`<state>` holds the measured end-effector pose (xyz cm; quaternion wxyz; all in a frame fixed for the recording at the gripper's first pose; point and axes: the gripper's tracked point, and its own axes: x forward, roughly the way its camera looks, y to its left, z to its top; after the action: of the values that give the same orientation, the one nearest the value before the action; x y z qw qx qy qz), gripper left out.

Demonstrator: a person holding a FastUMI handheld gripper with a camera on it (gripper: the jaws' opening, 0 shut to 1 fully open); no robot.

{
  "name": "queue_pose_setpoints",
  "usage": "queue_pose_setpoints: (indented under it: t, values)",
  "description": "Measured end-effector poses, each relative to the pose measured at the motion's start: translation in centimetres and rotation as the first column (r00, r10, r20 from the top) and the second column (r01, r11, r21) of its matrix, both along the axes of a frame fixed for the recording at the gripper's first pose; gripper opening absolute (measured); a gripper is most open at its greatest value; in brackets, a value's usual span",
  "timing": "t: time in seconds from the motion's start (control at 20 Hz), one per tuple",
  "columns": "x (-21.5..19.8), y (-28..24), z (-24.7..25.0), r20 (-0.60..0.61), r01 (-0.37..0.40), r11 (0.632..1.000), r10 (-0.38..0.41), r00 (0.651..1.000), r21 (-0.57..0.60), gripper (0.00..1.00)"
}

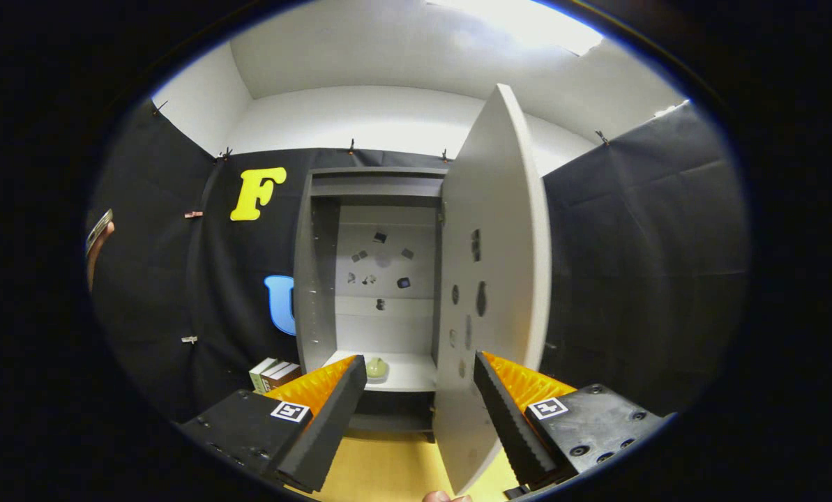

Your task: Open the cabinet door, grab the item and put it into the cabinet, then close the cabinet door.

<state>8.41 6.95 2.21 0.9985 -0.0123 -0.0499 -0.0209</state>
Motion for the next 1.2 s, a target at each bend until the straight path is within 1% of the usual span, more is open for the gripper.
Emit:
queue_pose_setpoints:
  t: [0.2, 0.35, 0.45, 0.55, 0.6, 0.8, 0.9, 1.2]
  values:
    - [-0.9, -7.1, -1.3, -0.015, 0.143, 0.989, -0.143, 0.990, 0.025, 0.98]
    - [-0.7, -12.0, -3.6, -0.061, 0.240, 0.970, -0.238, 0.969, 0.029, 0.98]
    - [-0.7, -14.9, -4.6, -0.088, 0.295, 0.955, -0.291, 0.953, 0.036, 0.98]
    - [0.0, -17.1, -5.7, -0.107, 0.333, 0.941, -0.327, 0.939, 0.050, 0.98]
    - [0.6, -17.6, -6.2, -0.117, 0.341, 0.939, -0.333, 0.936, 0.054, 0.98]
    - [2.4, -17.8, -7.1, -0.139, 0.329, 0.943, -0.320, 0.937, 0.045, 0.98]
    - [2.6, -17.1, -7.4, -0.150, 0.305, 0.950, -0.294, 0.944, 0.061, 0.98]
    - [2.8, -16.0, -7.4, -0.169, 0.304, 0.949, -0.287, 0.943, 0.084, 0.96]
